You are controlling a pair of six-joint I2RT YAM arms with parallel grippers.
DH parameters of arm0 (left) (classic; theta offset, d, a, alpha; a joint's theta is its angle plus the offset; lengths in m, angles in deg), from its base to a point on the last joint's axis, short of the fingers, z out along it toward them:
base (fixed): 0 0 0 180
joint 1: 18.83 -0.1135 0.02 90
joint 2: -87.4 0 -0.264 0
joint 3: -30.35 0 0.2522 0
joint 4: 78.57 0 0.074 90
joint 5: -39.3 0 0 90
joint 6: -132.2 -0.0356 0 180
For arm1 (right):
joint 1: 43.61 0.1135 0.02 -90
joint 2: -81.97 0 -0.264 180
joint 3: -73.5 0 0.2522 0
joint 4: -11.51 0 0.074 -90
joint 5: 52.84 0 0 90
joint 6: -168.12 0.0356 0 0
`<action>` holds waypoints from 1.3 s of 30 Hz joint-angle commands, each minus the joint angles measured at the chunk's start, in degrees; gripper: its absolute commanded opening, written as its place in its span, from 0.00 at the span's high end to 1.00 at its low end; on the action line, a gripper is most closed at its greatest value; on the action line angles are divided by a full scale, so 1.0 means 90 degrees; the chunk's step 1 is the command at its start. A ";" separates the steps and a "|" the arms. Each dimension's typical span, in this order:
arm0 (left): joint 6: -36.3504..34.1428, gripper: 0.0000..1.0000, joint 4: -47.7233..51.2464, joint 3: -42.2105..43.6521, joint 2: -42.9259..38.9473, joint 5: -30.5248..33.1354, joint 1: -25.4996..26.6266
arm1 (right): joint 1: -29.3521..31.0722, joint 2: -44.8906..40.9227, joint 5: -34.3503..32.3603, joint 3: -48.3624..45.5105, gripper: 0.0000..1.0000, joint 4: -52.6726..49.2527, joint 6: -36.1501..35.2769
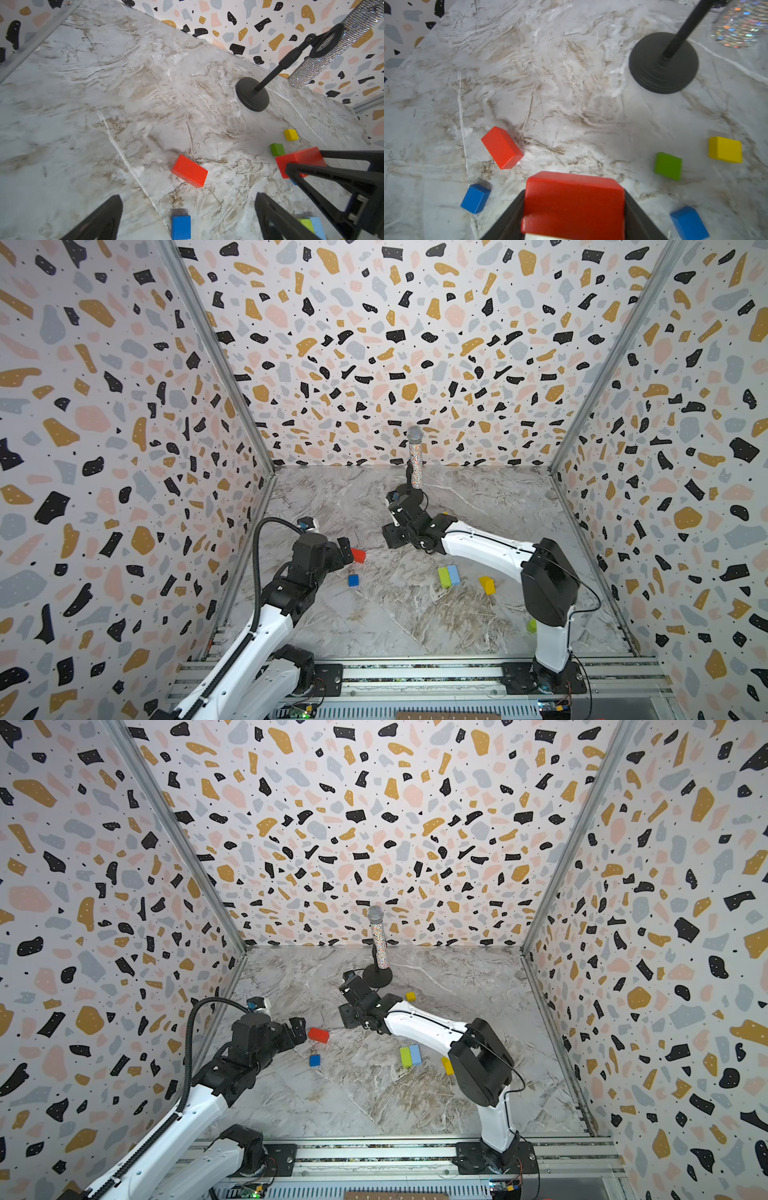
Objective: Build the wood block tower
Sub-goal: 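Carry the red block with the right gripper toward the green and blue pair, then lower the red block onto the green and blue pair with the right gripper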
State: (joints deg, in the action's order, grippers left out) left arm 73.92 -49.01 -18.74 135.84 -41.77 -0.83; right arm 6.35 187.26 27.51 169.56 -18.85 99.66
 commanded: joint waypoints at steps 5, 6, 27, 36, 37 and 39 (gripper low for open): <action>0.0114 0.00 -0.0583 0.0185 0.0445 -0.0119 -0.0002 | -0.0441 -0.1388 -0.0096 -0.1524 0.47 0.0347 0.0331; 0.0144 0.00 -0.0659 0.0219 0.0516 -0.0099 0.0012 | -0.0493 -0.1512 -0.0071 -0.1734 0.47 0.0406 0.0341; 0.0430 0.00 -0.1252 0.0430 0.1207 0.0592 0.0826 | -0.0931 -0.2139 -0.0012 -0.3660 0.48 0.1090 0.0605; 0.0467 0.00 -0.1296 0.0432 0.1288 0.0628 0.0866 | -0.0941 -0.2187 -0.0002 -0.3977 0.48 0.1241 0.0617; 0.0478 0.00 -0.1308 0.0435 0.1296 0.0629 0.0871 | -0.0941 -0.2181 -0.0002 -0.3996 0.48 0.1245 0.0611; 0.0489 0.00 -0.1325 0.0440 0.1327 0.0621 0.0881 | -0.0941 -0.2178 -0.0002 -0.4008 0.48 0.1241 0.0590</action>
State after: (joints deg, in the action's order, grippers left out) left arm 77.86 -58.57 -15.55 147.38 -36.81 6.76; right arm -1.94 169.69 27.49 133.58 -8.64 104.73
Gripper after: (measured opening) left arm 0.998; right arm 0.645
